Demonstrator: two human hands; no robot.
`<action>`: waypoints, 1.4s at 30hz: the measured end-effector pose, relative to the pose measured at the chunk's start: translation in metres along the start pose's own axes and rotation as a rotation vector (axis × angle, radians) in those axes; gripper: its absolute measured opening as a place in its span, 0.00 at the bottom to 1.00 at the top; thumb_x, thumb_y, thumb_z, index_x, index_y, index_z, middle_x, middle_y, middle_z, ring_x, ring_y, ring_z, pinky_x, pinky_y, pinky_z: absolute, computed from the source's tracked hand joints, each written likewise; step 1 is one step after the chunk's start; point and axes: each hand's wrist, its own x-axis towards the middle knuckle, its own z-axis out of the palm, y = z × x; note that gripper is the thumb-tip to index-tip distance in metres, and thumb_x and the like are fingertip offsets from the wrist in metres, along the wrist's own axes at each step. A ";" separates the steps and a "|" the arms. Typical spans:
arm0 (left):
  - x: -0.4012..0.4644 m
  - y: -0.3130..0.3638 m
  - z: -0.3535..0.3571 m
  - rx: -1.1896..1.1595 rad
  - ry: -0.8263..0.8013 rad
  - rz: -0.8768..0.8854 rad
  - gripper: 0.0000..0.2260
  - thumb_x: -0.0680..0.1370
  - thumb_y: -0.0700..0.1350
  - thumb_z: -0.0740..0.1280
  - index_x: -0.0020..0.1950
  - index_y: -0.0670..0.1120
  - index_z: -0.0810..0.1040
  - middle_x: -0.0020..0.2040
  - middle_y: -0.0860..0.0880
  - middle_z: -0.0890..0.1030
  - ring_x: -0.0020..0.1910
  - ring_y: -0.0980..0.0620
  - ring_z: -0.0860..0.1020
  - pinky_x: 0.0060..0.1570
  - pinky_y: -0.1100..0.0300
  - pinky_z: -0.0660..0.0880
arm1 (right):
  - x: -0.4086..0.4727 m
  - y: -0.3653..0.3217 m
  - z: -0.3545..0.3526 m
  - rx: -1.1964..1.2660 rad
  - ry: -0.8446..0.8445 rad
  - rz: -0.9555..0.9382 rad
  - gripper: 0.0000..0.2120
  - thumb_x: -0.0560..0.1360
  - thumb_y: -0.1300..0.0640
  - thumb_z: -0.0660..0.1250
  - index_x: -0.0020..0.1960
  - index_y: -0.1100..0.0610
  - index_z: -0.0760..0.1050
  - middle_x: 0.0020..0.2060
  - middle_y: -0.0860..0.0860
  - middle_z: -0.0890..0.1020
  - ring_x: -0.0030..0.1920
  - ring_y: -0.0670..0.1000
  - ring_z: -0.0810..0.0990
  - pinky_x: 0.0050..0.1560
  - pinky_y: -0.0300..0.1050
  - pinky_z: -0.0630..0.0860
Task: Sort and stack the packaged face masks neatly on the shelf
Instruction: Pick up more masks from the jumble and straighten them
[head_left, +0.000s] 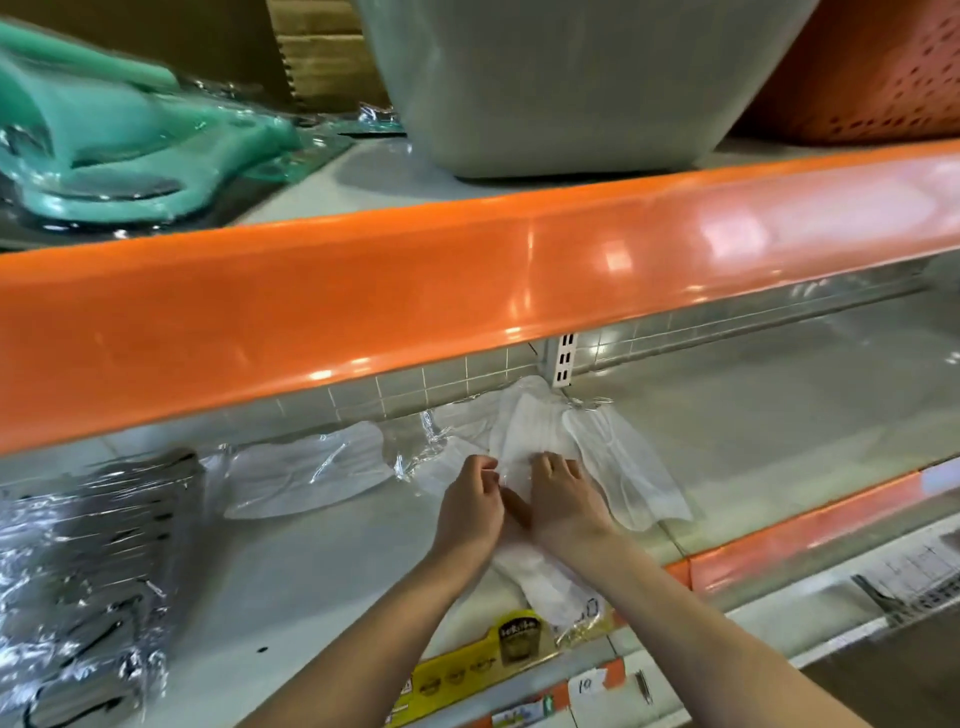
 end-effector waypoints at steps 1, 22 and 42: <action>0.000 0.001 0.001 -0.052 0.003 -0.034 0.11 0.82 0.39 0.55 0.61 0.42 0.74 0.55 0.45 0.80 0.54 0.49 0.77 0.48 0.63 0.69 | 0.000 -0.001 0.001 -0.029 -0.017 -0.003 0.32 0.79 0.38 0.54 0.73 0.59 0.57 0.71 0.55 0.64 0.72 0.56 0.61 0.69 0.49 0.62; -0.029 0.030 -0.005 -0.578 -0.031 -0.206 0.08 0.81 0.46 0.62 0.50 0.45 0.80 0.43 0.45 0.84 0.40 0.49 0.83 0.38 0.59 0.78 | -0.004 0.012 -0.010 1.573 0.059 0.081 0.05 0.69 0.67 0.63 0.36 0.60 0.72 0.30 0.57 0.72 0.33 0.55 0.73 0.35 0.48 0.68; -0.035 -0.031 -0.095 0.509 0.314 0.209 0.18 0.71 0.57 0.65 0.56 0.50 0.78 0.47 0.50 0.80 0.47 0.46 0.79 0.45 0.55 0.74 | 0.004 -0.020 -0.005 1.650 -0.152 0.242 0.09 0.75 0.67 0.66 0.36 0.62 0.75 0.30 0.56 0.75 0.29 0.48 0.76 0.31 0.38 0.75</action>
